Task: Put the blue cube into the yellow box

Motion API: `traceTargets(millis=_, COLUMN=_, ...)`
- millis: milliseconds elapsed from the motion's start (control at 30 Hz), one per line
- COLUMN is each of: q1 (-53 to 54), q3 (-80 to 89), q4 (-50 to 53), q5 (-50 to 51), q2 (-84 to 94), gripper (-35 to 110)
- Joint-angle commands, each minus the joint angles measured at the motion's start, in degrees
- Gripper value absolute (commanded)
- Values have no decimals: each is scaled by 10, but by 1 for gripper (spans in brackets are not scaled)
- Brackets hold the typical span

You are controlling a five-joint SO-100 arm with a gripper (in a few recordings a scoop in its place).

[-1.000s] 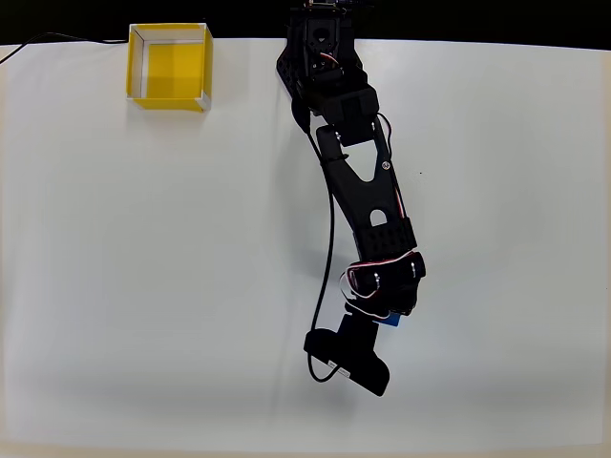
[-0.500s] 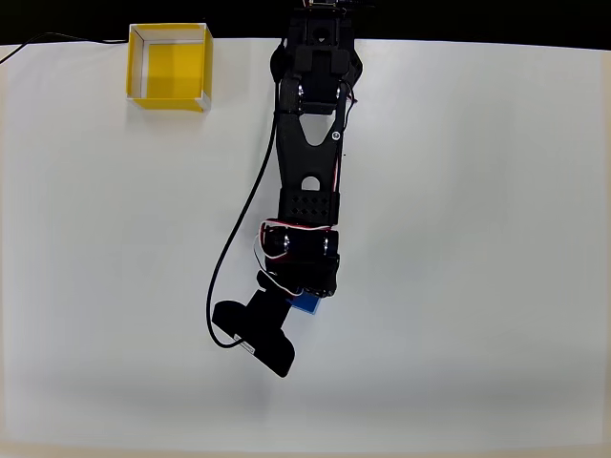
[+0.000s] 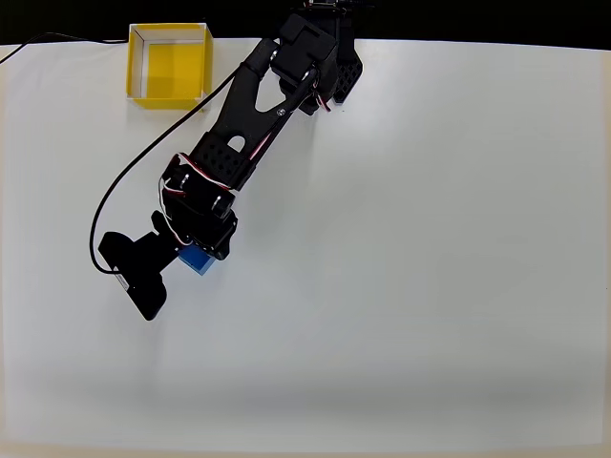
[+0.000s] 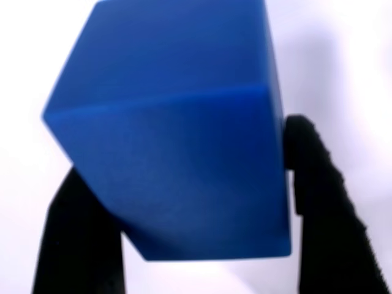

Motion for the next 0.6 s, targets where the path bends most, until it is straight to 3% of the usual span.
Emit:
traceTargets(millis=0, q1=76, q3=-14, q4=-1, q5=-27, q2=113, gripper=16)
traceTargets(millis=567, q1=328, q3=6, q4=69, q5=-81, q2=232, gripper=16)
